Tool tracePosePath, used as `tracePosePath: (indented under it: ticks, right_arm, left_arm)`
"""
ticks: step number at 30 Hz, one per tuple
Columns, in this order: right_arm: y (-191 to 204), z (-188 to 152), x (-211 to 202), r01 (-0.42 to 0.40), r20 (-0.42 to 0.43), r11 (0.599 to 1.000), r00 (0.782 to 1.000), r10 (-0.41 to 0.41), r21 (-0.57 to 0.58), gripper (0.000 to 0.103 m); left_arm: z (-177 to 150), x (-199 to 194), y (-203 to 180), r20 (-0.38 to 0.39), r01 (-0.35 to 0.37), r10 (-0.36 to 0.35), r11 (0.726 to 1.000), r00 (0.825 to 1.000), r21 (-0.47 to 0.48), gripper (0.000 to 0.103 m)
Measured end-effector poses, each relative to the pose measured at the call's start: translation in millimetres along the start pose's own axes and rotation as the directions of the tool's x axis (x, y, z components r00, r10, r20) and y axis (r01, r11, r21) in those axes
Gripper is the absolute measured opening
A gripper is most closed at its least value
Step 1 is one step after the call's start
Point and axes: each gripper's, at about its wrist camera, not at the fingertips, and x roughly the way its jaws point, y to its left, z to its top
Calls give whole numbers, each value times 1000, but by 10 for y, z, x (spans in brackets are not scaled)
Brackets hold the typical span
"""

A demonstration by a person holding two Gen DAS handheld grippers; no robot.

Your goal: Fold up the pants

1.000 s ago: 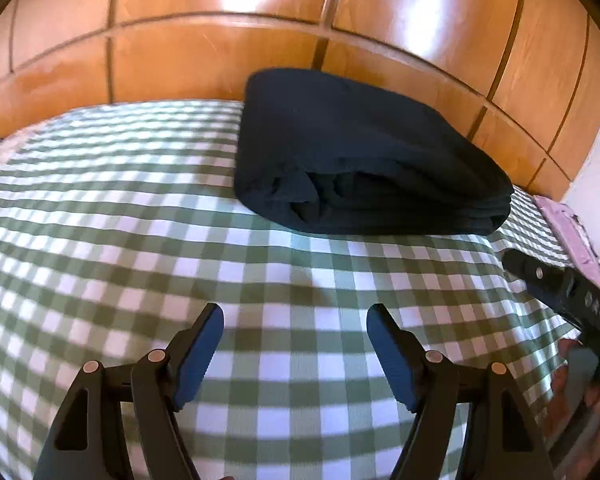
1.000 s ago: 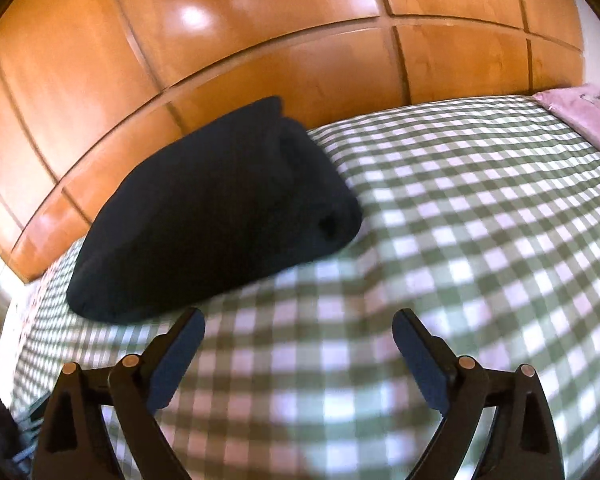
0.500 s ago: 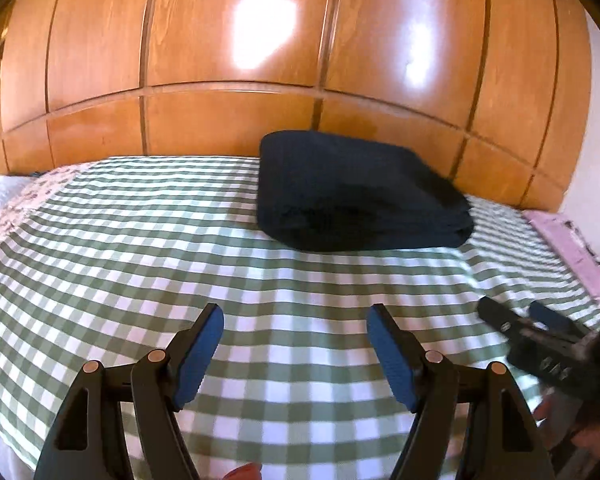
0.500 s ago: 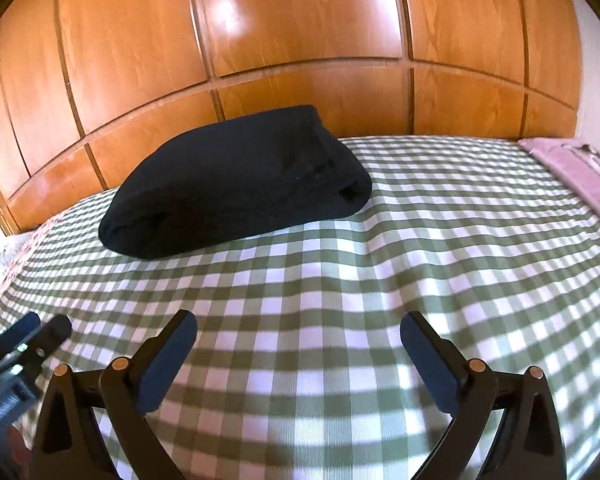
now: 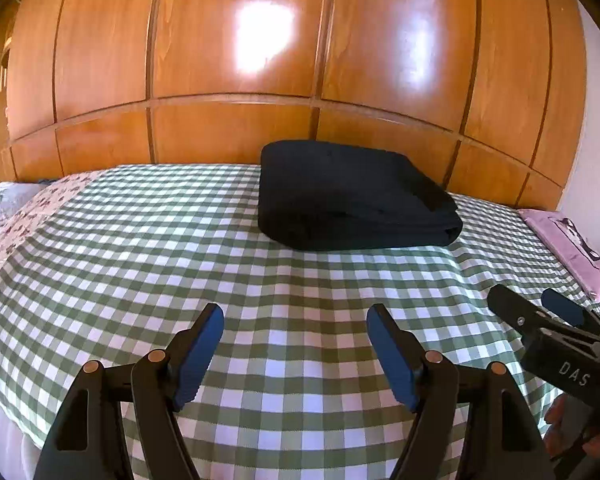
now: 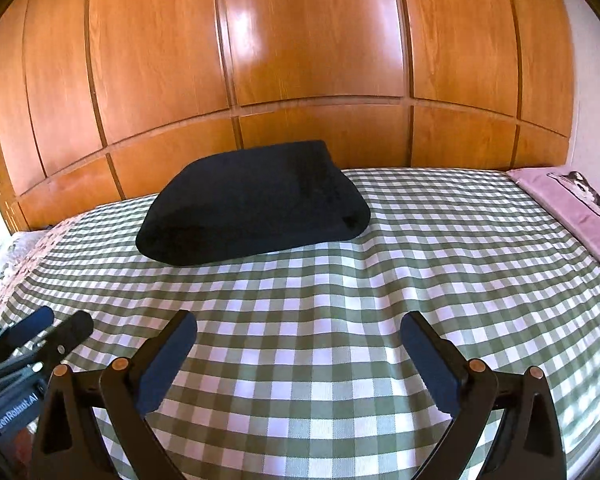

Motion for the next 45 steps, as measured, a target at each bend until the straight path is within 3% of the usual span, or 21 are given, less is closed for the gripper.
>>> tracePosePath:
  ticks: [18,45]
  right_arm:
    - [15,-16,-38,-1,-2,1000,1000,1,-7,102]
    - [6,-54,28,-8,-28,1000,1000,9,21,102]
  left_arm:
    - [-51,28,0,-47,-3,3,1000,999,-6,75]
    - [-51,5,-22,-38,8,-8,1000,999,-11,69]
